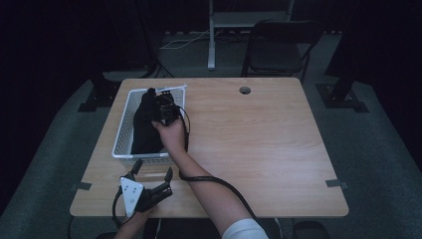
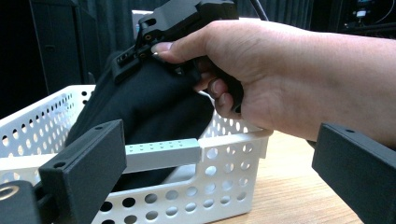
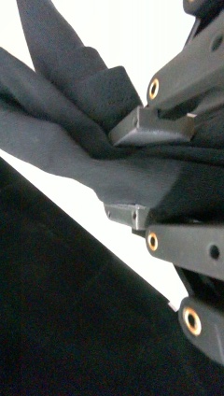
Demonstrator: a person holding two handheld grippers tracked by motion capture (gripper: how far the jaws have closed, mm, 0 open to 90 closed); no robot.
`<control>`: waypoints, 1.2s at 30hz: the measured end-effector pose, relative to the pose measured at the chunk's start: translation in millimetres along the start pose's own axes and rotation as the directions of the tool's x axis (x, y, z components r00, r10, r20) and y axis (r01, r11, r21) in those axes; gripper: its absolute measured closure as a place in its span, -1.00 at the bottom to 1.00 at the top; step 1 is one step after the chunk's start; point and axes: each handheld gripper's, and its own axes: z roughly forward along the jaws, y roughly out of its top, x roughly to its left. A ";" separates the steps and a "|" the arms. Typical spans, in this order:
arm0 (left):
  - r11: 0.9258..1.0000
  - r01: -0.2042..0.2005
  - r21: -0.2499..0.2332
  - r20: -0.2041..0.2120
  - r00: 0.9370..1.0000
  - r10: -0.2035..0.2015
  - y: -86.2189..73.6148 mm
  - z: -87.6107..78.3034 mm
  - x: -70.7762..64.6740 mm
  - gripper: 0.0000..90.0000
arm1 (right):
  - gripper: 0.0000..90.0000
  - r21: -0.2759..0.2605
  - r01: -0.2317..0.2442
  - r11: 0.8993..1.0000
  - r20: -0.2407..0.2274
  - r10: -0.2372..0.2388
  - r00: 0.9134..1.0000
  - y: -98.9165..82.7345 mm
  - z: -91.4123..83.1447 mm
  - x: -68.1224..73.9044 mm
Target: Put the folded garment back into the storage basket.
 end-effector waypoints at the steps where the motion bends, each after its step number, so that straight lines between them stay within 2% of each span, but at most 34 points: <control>1: 1.000 0.001 -0.001 0.000 1.000 -0.001 0.0 -0.1 0.1 -0.90 | 0.43 0.005 0.007 1.000 0.007 -0.007 1.000 -0.2 -0.2 0.8; 6: 1.000 -0.003 0.001 -0.001 1.000 0.003 0.0 0.0 -0.2 -0.90 | 0.18 0.046 0.045 0.998 0.028 -0.046 0.999 5.1 -6.6 0.0; 8: 1.000 -0.006 0.001 -0.001 1.000 0.006 0.0 0.2 -0.7 -0.90 | 0.04 0.055 0.042 0.998 0.027 -0.043 0.999 7.4 -10.8 -2.8; 13: 1.000 -0.007 0.004 -0.003 1.000 0.007 0.0 0.5 -1.1 -0.90 | -0.07 0.109 0.046 0.993 0.043 -0.051 0.998 5.0 -11.2 -10.5; 15: 1.000 -0.008 0.003 -0.004 1.000 0.008 0.0 0.5 -1.1 -0.90 | -0.20 0.138 0.058 0.989 0.049 -0.065 0.997 3.7 -9.3 -12.2; 18: 1.000 -0.009 0.007 -0.004 1.000 0.009 0.1 0.7 -1.2 -0.90 | -0.32 0.195 0.093 0.976 0.071 -0.108 0.992 1.8 -6.1 -10.6; 20: 1.000 -0.009 0.008 -0.004 1.000 0.009 0.1 0.8 -1.2 -0.90 | -0.32 0.204 0.105 0.973 0.076 -0.122 0.990 1.4 -5.4 -10.1; 21: 1.000 -0.008 0.006 -0.005 1.000 0.008 0.1 0.7 -1.2 -0.90 | -0.34 0.228 0.125 0.965 0.091 -0.150 0.985 0.1 -3.5 -7.3; 25: 1.000 -0.008 0.005 -0.005 1.000 0.008 0.0 0.6 -1.2 -0.90 | -0.49 0.287 0.172 0.943 0.107 -0.210 0.972 -3.9 3.8 -2.9; 26: 1.000 -0.008 0.004 -0.004 1.000 0.008 0.0 0.6 -1.2 -0.90 | -0.52 0.287 0.177 0.942 0.110 -0.216 0.970 -4.4 3.4 -2.0; 27: 1.000 -0.008 0.004 -0.004 1.000 0.008 0.0 0.6 -1.2 -0.90 | -0.54 0.274 0.179 0.945 0.114 -0.217 0.969 -4.4 2.3 -1.8; 28: 1.000 -0.008 0.004 -0.004 1.000 0.008 0.0 0.6 -1.2 -0.90 | -0.57 0.269 0.179 0.947 0.109 -0.214 0.971 -4.3 1.7 -2.0; 29: 1.000 -0.008 0.004 -0.004 1.000 0.008 0.0 0.6 -1.2 -0.90 | -0.68 0.271 0.178 0.946 0.091 -0.209 0.974 -4.5 1.3 -2.7; 32: 1.000 -0.008 0.004 -0.004 1.000 0.008 0.0 0.6 -1.2 -0.90 | -0.70 0.265 0.187 0.946 0.064 -0.211 0.975 -5.2 0.5 -3.8; 34: 1.000 -0.008 0.004 -0.004 1.000 0.008 0.0 0.6 -1.2 -0.90 | -0.74 0.263 0.198 0.944 0.063 -0.222 0.973 -5.8 -0.1 -3.8; 36: 1.000 -0.008 0.004 -0.004 1.000 0.008 0.0 0.6 -1.2 -0.90 | -0.92 0.256 0.190 0.948 0.052 -0.209 0.976 -5.9 -0.4 -4.8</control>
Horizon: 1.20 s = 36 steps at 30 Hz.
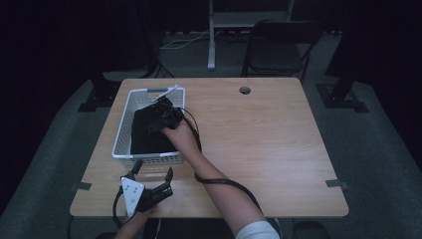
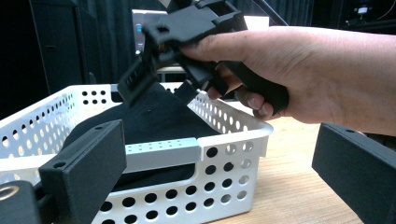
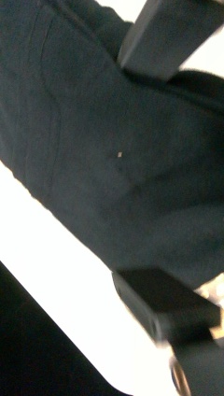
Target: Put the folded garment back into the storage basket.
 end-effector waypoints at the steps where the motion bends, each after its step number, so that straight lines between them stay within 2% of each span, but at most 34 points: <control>1: 1.000 0.000 0.000 0.000 1.000 0.000 0.0 0.0 0.0 -0.90 | -0.91 -0.007 -0.001 1.000 -0.005 0.001 1.000 -0.2 -0.8 0.2; 8: 1.000 -0.002 0.001 0.000 1.000 0.002 0.1 0.1 0.2 -0.90 | -0.93 -0.051 0.029 0.998 0.002 -0.029 1.000 -1.6 -8.0 4.9; 14: 1.000 -0.002 0.000 0.000 1.000 0.002 0.0 0.0 0.1 -0.90 | -0.97 -0.125 0.017 0.992 -0.038 -0.022 0.999 -4.4 -15.8 4.3; 16: 1.000 -0.002 0.000 0.000 1.000 0.002 0.0 0.0 0.1 -0.90 | -0.97 -0.161 0.013 0.987 -0.065 -0.023 0.998 -5.6 -19.1 4.1; 18: 1.000 -0.002 0.001 0.000 1.000 0.002 0.0 0.1 0.1 -0.90 | -0.97 -0.189 0.005 0.982 -0.070 -0.019 0.997 -6.7 -22.1 4.9; 20: 1.000 -0.002 0.000 0.000 1.000 0.002 0.0 0.0 0.1 -0.90 | -0.97 -0.216 0.002 0.976 -0.102 -0.025 0.994 -7.4 -25.1 5.0; 24: 1.000 -0.002 0.000 0.000 1.000 0.002 0.0 0.0 0.1 -0.90 | -0.97 -0.260 0.015 0.965 -0.094 -0.040 0.995 -8.3 -32.6 9.1; 27: 1.000 -0.001 0.000 0.000 1.000 0.001 0.0 0.0 0.1 -0.90 | -0.97 -0.295 0.014 0.955 -0.109 -0.049 0.993 -8.1 -38.2 9.4; 29: 1.000 -0.003 0.003 0.000 1.000 0.003 0.1 0.1 0.2 -0.90 | -0.97 -0.286 0.018 0.958 -0.115 -0.053 0.992 -7.2 -40.3 10.5; 36: 1.000 -0.002 -0.001 0.000 1.000 0.002 0.0 -0.1 0.2 -0.90 | -0.97 -0.358 0.050 0.932 -0.108 -0.095 0.990 -9.3 -52.9 16.8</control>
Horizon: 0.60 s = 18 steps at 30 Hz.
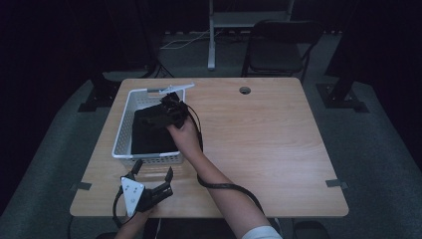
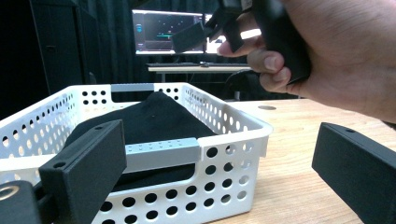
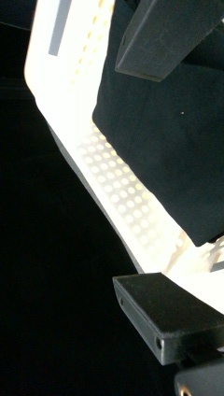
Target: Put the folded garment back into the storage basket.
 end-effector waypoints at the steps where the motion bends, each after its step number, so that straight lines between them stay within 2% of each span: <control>1: 1.000 0.000 0.000 0.000 1.000 0.000 0.0 0.0 0.0 -0.90 | -0.97 -0.008 0.002 1.000 -0.006 -0.002 1.000 0.2 -1.8 0.6; 6: 1.000 -0.001 0.002 -0.001 1.000 0.001 0.0 0.1 0.0 -0.90 | -0.97 -0.032 0.010 0.999 -0.009 -0.010 1.000 2.5 -10.3 3.4; 18: 1.000 -0.002 0.003 -0.003 1.000 0.002 0.1 0.2 0.0 -0.90 | -0.97 -0.019 0.016 1.000 0.021 -0.016 1.000 3.3 -28.4 4.8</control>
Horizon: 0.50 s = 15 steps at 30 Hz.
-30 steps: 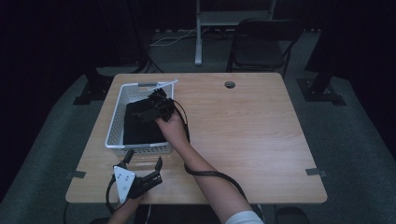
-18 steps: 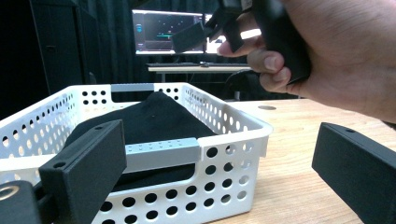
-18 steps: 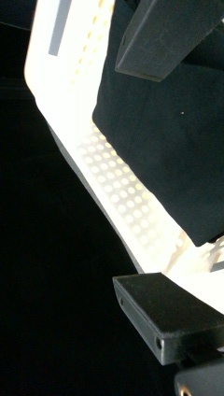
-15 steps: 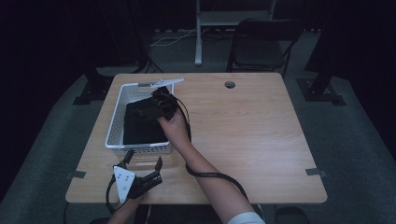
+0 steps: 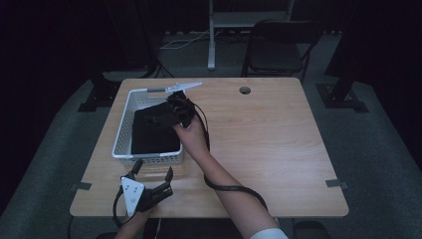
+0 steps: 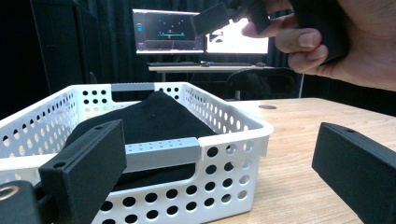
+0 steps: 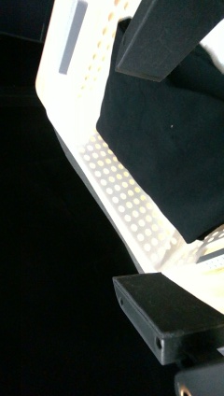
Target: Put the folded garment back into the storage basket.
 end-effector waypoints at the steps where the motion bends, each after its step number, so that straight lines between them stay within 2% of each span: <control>1: 1.000 0.001 -0.001 -0.001 1.000 -0.001 0.0 0.0 0.0 -0.90 | -0.97 -0.004 0.002 1.000 0.004 -0.002 1.000 0.0 -2.0 -0.1; 8: 1.000 0.003 -0.004 -0.002 1.000 -0.003 0.0 0.1 -0.2 -0.90 | -0.97 -0.015 0.006 1.000 0.007 -0.005 1.000 1.3 -17.0 -2.3; 15: 1.000 0.003 -0.002 -0.003 1.000 -0.003 0.0 0.1 -0.3 -0.90 | -0.97 -0.015 0.019 1.000 0.041 -0.019 0.999 -1.0 -36.4 -5.1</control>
